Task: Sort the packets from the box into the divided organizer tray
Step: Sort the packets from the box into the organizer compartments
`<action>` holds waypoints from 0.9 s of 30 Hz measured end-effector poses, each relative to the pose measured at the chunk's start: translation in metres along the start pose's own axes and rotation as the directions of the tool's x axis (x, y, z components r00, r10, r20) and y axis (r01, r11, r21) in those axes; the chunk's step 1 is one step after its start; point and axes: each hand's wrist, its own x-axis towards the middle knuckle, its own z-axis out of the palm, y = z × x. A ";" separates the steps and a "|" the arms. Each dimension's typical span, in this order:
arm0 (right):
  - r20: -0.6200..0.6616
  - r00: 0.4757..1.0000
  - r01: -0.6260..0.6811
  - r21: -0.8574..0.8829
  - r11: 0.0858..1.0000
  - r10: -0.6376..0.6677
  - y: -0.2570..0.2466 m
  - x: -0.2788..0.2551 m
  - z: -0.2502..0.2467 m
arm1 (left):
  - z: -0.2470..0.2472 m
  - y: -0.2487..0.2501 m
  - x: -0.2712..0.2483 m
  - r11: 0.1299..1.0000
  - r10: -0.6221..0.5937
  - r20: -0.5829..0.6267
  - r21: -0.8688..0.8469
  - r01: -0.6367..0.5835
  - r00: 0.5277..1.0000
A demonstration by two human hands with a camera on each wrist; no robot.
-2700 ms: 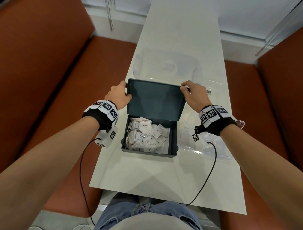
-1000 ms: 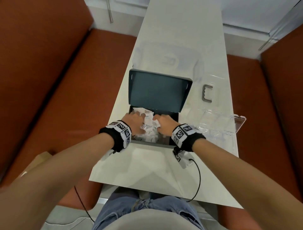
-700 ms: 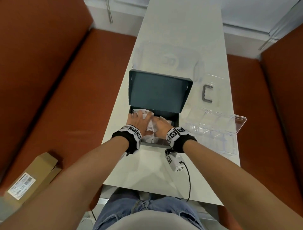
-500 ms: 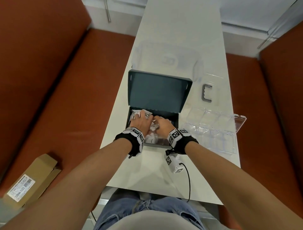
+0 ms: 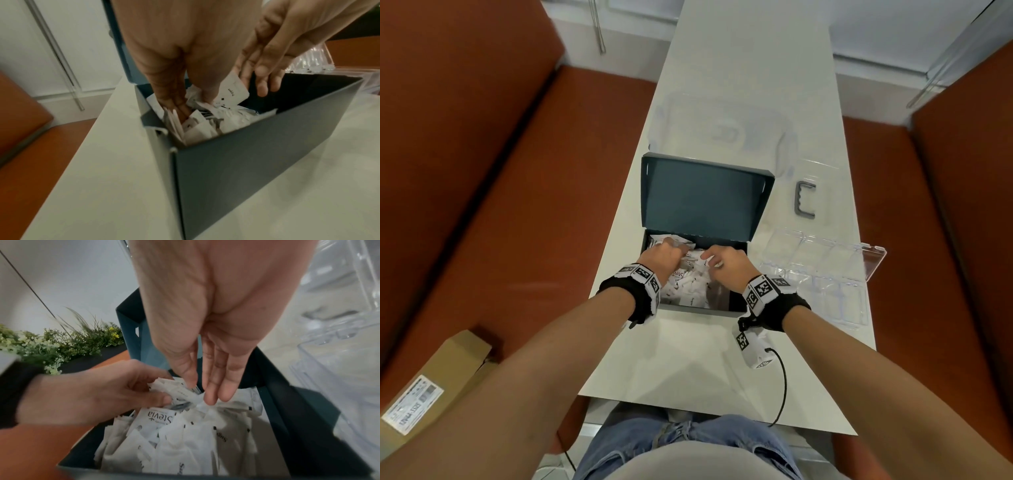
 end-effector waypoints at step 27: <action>-0.249 0.954 0.282 0.559 0.780 -0.167 -0.046 -0.023 -0.039 | -0.071 0.016 -0.041 0.228 -0.101 -0.136 -0.967 -0.111 0.986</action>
